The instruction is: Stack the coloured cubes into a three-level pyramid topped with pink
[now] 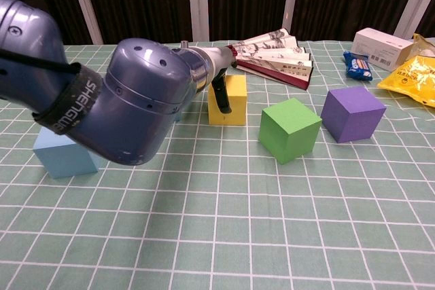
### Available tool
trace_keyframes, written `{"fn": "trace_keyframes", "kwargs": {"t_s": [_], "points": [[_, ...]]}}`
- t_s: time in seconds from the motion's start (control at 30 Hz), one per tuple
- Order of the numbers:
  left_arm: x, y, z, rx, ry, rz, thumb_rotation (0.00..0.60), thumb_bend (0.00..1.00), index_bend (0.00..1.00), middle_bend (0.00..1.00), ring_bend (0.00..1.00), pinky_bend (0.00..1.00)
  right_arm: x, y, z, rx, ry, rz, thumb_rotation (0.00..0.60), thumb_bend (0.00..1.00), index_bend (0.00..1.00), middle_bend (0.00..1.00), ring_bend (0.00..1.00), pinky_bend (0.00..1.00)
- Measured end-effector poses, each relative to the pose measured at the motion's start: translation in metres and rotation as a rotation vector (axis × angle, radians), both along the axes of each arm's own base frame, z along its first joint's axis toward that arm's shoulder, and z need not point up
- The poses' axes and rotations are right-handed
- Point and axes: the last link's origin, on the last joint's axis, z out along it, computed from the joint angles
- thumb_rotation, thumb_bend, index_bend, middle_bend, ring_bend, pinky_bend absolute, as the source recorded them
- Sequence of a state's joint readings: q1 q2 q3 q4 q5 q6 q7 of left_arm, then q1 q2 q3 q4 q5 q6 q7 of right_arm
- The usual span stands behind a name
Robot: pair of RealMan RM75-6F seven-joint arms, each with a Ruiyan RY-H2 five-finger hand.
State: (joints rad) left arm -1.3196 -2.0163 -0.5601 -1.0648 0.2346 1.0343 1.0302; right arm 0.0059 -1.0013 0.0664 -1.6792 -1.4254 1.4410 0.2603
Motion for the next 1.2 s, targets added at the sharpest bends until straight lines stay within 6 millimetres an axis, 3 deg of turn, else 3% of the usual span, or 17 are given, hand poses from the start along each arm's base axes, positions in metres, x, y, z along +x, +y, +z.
{"fn": "trace_keyframes", "kwargs": {"t_s": [0.83, 1.07, 1.2], "points": [[-0.0003, -0.0026, -0.0030, -0.026, -0.008, -0.008, 0.600, 0.34, 0.00, 0.20, 0.00, 0.00, -0.0001, -0.0001, -0.0001, 0.000, 0.001, -0.002, 0.600, 0.24, 0.00, 0.00, 0.00, 0.00], [0.0002, -0.0021, -0.0025, -0.024, -0.016, -0.011, 0.600, 0.31, 0.00, 0.11, 0.00, 0.00, -0.0002, 0.0000, -0.0002, 0.001, 0.002, -0.004, 0.600, 0.24, 0.00, 0.00, 0.00, 0.00], [0.0011, -0.0018, -0.0008, -0.021, -0.030, -0.014, 0.600, 0.19, 0.00, 0.01, 0.00, 0.00, -0.0003, -0.0001, -0.0003, 0.001, 0.004, -0.005, 0.600, 0.24, 0.00, 0.00, 0.00, 0.00]]}}
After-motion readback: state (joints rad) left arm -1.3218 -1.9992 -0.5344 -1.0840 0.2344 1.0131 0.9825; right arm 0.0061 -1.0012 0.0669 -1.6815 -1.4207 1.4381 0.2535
